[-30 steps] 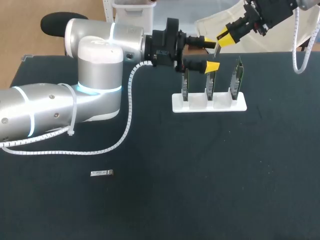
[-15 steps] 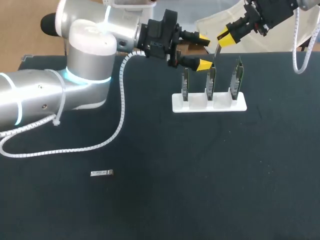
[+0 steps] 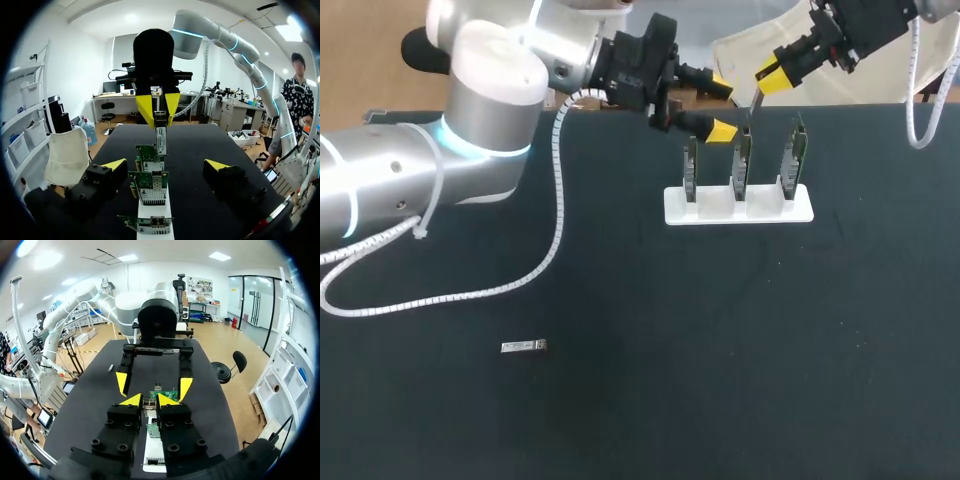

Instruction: Pick up the optical module with the left hand, and insert it into the network port with the right hand.

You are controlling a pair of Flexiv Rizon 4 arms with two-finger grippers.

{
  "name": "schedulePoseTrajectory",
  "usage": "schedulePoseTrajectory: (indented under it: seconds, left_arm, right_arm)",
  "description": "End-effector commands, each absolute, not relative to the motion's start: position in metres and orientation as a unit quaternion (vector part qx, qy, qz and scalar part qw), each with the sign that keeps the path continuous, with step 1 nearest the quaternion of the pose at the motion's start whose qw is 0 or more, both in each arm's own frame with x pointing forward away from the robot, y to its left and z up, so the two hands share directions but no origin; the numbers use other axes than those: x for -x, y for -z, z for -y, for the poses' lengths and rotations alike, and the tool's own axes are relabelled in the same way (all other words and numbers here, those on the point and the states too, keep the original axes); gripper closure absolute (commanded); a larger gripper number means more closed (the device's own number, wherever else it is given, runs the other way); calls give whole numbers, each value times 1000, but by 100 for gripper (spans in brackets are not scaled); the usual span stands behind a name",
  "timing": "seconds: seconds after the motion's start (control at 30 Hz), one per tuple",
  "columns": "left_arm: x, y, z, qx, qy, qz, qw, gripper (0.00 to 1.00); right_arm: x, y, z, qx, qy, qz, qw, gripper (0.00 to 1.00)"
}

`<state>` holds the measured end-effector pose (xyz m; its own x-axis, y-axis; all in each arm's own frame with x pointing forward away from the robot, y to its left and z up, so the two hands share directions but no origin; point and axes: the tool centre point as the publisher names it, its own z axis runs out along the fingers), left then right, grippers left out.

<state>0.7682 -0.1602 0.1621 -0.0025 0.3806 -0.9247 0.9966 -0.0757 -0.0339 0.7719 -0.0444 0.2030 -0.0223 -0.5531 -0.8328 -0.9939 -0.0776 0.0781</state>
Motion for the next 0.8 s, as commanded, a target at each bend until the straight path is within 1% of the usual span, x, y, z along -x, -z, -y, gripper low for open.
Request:
schedulePoseTrajectory:
  seconds: [0.03, 0.8]
  left_arm:
    - [-774, -163, 164, -610, 417, -570, 360, 0]
    - [-775, -156, 159, -634, 375, -602, 310, 0]
  right_arm:
    - [-769, -203, 45, 632, -370, -611, 300, 100]
    - [-772, -201, 46, 631, -371, -612, 297, 100]
